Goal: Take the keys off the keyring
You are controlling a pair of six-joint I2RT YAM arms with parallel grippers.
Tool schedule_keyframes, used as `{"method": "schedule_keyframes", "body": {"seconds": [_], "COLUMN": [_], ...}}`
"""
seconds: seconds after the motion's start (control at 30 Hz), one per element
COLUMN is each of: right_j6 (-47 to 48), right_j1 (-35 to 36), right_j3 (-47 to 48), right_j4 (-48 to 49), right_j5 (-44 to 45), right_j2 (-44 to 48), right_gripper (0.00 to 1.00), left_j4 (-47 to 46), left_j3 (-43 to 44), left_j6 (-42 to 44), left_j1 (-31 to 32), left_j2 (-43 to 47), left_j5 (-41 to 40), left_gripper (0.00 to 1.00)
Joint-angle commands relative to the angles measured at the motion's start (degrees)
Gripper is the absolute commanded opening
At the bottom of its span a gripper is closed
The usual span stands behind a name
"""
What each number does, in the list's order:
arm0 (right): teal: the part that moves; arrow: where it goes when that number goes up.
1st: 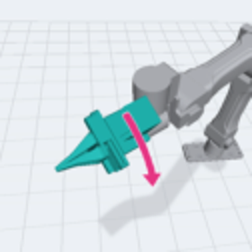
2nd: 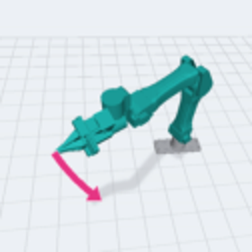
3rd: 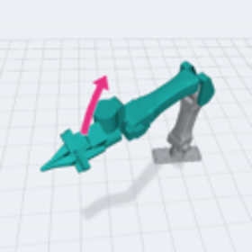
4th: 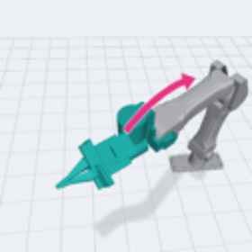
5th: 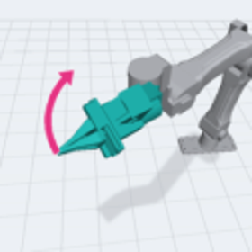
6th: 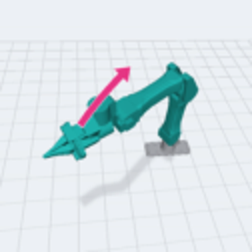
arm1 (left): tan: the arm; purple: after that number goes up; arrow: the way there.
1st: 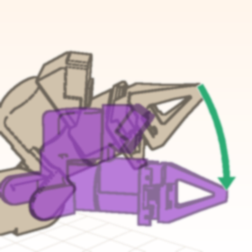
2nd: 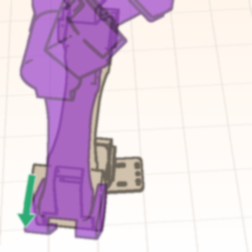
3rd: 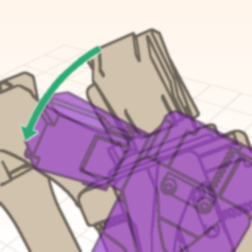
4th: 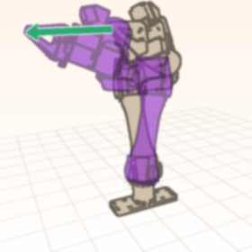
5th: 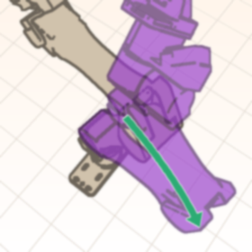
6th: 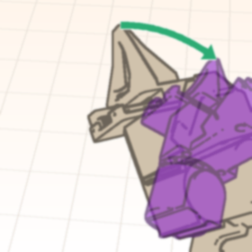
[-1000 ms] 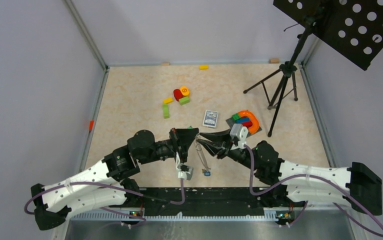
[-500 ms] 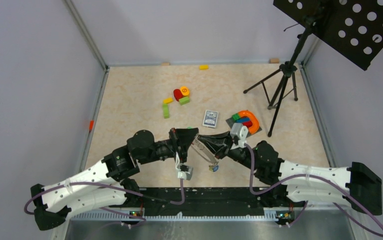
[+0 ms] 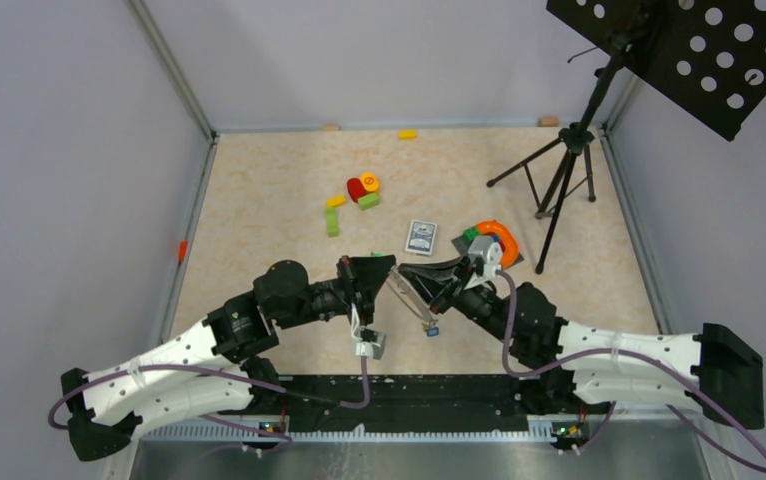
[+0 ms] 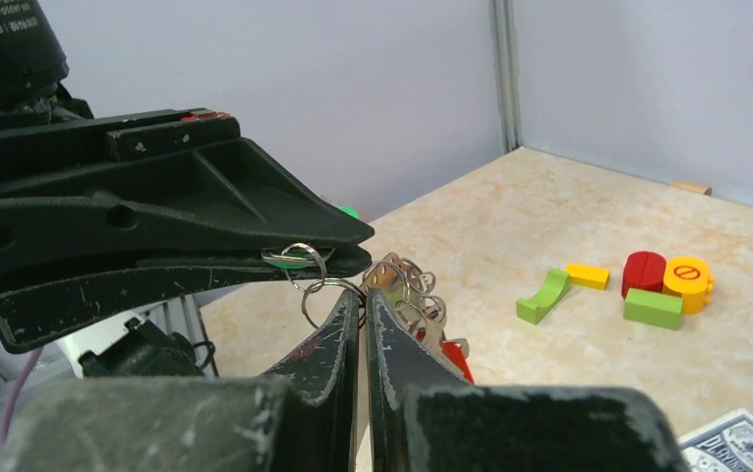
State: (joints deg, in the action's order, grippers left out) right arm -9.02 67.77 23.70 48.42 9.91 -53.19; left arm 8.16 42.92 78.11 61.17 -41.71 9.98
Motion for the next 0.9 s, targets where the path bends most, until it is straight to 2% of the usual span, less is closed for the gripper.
{"method": "schedule_keyframes", "body": {"seconds": [0.0, 0.5, 0.87], "right_j6": [-5.4, -22.8, -34.6], "right_j1": [0.2, 0.2, 0.2], "right_j3": [1.8, 3.5, 3.2], "right_j4": [2.5, 3.1, -1.7], "right_j5": [6.3, 11.7, 15.4], "right_j2": [-0.9, -0.8, 1.6], "right_gripper": [0.00, 0.00, 0.00], "left_j4": [-4.6, -5.2, -5.3], "left_j3": [0.2, -0.4, -0.6], "left_j6": [0.1, 0.4, 0.4], "left_j1": [0.0, 0.0, 0.0], "left_j2": [1.2, 0.4, 0.6], "left_j5": [0.3, 0.0, -0.3], "left_gripper": [0.00, 0.00, 0.00]}}
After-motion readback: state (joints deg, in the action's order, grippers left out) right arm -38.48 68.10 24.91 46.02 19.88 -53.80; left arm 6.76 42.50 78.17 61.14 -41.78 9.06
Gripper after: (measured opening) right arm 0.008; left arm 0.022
